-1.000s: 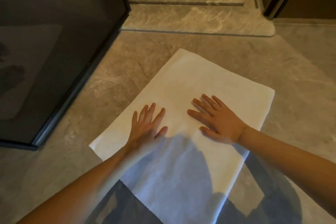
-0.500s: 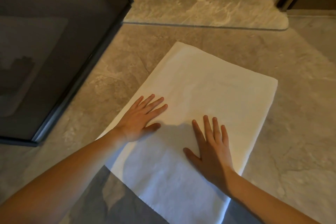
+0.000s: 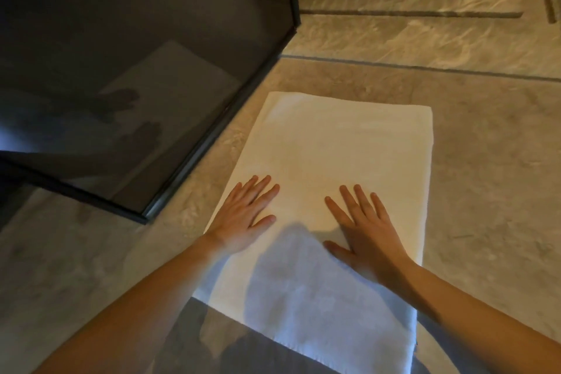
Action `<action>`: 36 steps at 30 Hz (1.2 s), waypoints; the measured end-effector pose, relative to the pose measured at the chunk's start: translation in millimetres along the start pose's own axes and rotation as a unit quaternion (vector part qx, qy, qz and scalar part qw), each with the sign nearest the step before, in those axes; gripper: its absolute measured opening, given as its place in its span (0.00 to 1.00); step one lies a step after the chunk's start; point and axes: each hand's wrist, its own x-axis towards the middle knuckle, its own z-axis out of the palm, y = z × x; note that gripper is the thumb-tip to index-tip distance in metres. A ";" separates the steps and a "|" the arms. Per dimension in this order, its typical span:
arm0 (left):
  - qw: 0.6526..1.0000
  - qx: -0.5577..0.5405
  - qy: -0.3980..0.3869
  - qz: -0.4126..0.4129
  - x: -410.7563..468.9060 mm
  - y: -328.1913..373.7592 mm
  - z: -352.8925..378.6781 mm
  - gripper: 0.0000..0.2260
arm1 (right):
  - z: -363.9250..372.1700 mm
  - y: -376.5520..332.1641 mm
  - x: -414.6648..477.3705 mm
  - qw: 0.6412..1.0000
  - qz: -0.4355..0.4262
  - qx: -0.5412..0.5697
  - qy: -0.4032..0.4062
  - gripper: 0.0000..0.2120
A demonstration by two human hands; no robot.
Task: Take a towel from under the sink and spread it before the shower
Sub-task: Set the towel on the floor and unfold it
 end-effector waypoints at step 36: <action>0.939 -0.288 0.173 -0.077 -1.5 103.5 -45.6 0.16 | -78.1 -59.5 106.4 0.893 0.168 0.412 0.061 0.24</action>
